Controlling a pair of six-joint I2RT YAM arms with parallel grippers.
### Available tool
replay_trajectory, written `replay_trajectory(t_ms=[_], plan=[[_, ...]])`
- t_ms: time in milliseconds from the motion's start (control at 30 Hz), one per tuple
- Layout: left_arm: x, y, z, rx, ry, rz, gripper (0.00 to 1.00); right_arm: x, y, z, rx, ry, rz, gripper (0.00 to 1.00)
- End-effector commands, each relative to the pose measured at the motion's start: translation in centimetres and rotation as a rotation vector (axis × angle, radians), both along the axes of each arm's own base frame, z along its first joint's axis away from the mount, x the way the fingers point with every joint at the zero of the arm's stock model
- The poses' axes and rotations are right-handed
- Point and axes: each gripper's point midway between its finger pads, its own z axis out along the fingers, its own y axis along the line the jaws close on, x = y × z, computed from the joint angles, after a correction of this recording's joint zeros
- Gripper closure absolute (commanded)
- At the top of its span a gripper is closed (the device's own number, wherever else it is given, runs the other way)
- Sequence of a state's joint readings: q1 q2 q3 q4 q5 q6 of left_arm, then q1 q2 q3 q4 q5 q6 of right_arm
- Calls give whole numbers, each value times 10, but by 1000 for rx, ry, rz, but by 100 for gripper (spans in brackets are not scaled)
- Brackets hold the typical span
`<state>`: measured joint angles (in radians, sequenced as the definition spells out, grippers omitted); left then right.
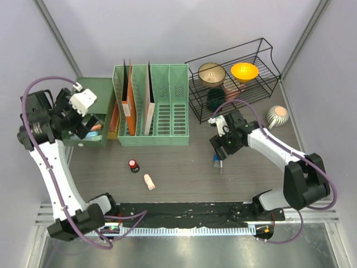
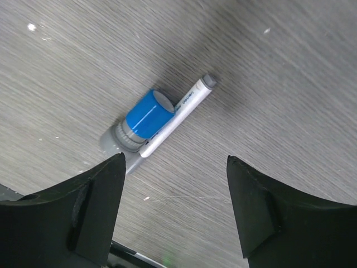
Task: Organize the desk
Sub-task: Place the stationery in the drawer, then pick up the stationery from the center of the board.
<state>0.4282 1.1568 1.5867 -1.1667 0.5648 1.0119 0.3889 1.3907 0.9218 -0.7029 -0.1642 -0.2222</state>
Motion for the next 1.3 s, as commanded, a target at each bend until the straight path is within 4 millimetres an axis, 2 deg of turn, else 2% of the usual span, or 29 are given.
replay_trajectory(t_ms=[0, 333, 667, 1267], plan=[[-11, -12, 4, -36, -48, -9, 0, 9, -10, -6, -67, 13, -28, 24], [-10, -11, -1, -40, -26, -8, 0, 7, -17, -24, -118, 59, -20, 28], [-12, -13, -2, -34, -39, -18, 0, 15, -9, -37, -108, 88, -16, 30], [-13, -13, -10, -32, -37, -19, 0, 19, 14, -39, -11, 147, -10, 33]])
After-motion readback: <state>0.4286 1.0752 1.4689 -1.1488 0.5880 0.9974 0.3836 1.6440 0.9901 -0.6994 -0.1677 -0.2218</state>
